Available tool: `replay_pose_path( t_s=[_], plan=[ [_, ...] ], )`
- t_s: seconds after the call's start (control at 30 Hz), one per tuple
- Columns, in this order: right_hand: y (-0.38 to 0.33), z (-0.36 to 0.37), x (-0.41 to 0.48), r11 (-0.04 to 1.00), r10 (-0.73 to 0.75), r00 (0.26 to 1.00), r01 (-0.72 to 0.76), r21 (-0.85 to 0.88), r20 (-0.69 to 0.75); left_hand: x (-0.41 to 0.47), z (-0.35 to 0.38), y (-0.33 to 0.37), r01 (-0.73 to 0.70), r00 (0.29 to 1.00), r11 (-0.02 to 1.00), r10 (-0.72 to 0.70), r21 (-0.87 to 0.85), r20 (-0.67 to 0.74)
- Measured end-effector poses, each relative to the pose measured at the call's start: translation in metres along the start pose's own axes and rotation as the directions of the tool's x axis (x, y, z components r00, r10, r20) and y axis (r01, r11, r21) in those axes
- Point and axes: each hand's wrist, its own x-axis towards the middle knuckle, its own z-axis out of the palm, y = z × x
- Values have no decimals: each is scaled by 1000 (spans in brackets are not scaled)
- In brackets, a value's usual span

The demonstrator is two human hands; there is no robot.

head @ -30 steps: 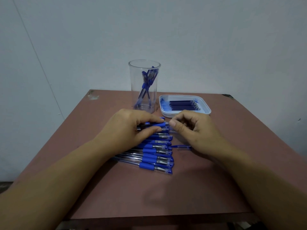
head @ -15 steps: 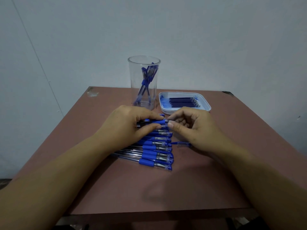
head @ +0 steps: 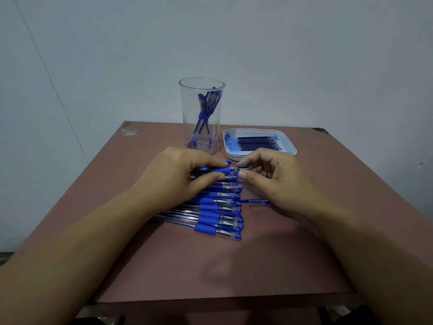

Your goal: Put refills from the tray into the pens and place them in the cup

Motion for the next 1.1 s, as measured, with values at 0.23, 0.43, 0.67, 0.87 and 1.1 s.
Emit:
replay_pose_path(
  t_s=[0.23, 0.43, 0.67, 0.87, 1.1],
  plan=[
    [-1, -17, -1, 958, -7, 1000, 7, -286, 1, 1, -2, 1, 16, 1000, 1000, -16, -3, 1],
    [-4, -25, -1, 840, 149, 949, 28, -542, 279, 0, -2, -1, 37, 999, 999, -37, 7, 15],
    [-9, -23, -3, 862, 141, 937, 43, -505, 320, 0, -1, 0, 48, 998, 998, -49, 32, 25],
    [-8, -22, -6, 968, -84, 995, 93, -231, 48, 0, -2, 1, 51, 998, 999, -51, 9, 39],
    [-2, -4, 0, 966, -111, 994, 112, -234, 17, 0, 0, 5, 21, 999, 1000, -20, -14, 44]
  ],
)
